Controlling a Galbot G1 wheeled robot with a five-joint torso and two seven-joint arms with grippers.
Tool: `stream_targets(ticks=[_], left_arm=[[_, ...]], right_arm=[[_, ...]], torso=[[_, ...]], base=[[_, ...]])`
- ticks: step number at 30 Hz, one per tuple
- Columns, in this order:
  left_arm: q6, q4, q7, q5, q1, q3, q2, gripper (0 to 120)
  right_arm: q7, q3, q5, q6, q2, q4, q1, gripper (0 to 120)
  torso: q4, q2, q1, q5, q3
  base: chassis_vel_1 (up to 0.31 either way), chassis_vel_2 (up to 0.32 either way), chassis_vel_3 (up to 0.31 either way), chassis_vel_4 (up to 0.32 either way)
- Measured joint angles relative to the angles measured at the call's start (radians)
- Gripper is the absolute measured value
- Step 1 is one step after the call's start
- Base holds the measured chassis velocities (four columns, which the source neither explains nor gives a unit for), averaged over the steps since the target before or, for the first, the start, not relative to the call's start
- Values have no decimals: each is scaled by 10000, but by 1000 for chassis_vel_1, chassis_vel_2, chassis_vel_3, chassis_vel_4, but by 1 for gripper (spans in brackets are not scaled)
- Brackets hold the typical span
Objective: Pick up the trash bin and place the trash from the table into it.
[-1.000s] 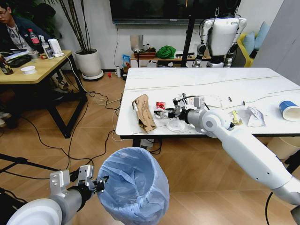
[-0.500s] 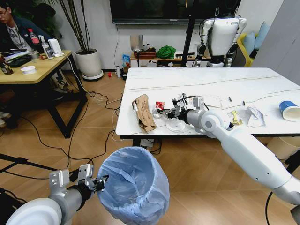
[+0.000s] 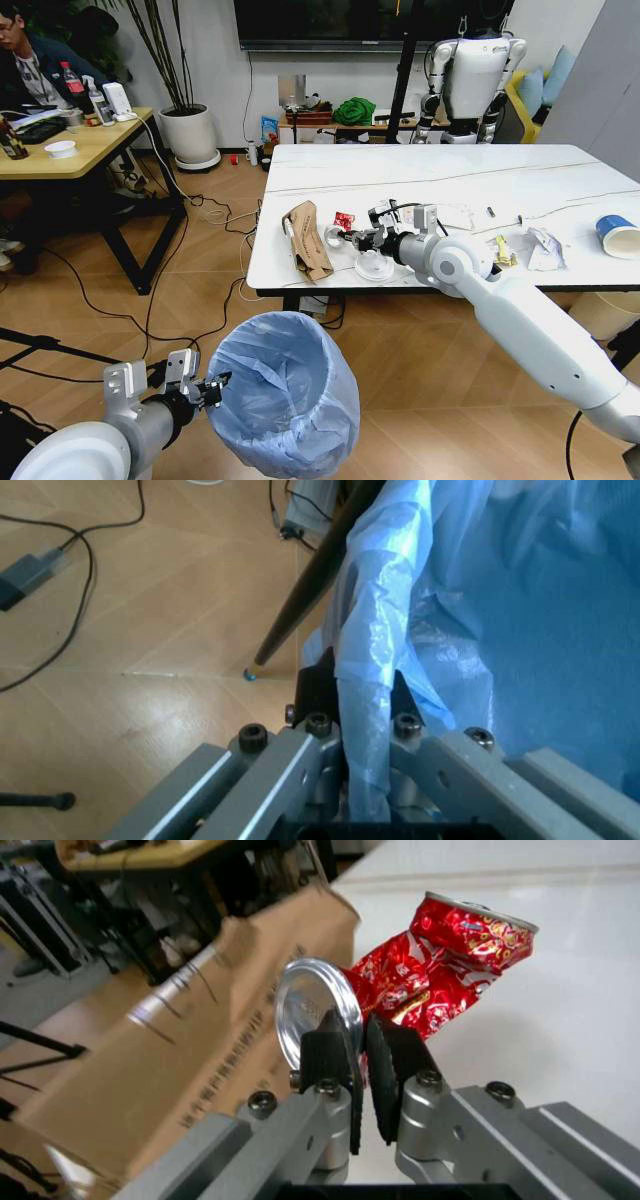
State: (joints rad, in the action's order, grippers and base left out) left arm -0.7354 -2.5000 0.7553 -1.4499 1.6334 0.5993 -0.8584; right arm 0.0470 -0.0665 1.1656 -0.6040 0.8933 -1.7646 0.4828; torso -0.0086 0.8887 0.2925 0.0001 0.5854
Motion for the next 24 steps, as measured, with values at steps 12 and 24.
stream_targets(ticks=[12, 24], left_arm=[[0, 0, 278, -6, -281, -147, -37, 0], [0, 1, 354, -4, -608, -545, 123, 0]], right_arm=[[619, 1154, 1379, 117, -724, -3016, 863, 2], [-334, 1751, 1355, 125, -1429, -5379, 2303, 2]], torso=[[0, 0, -1, -1, -1], [1, 0, -1, -1, -1]], base=[[0, 0, 0, 0], [0, 0, 0, 0]])
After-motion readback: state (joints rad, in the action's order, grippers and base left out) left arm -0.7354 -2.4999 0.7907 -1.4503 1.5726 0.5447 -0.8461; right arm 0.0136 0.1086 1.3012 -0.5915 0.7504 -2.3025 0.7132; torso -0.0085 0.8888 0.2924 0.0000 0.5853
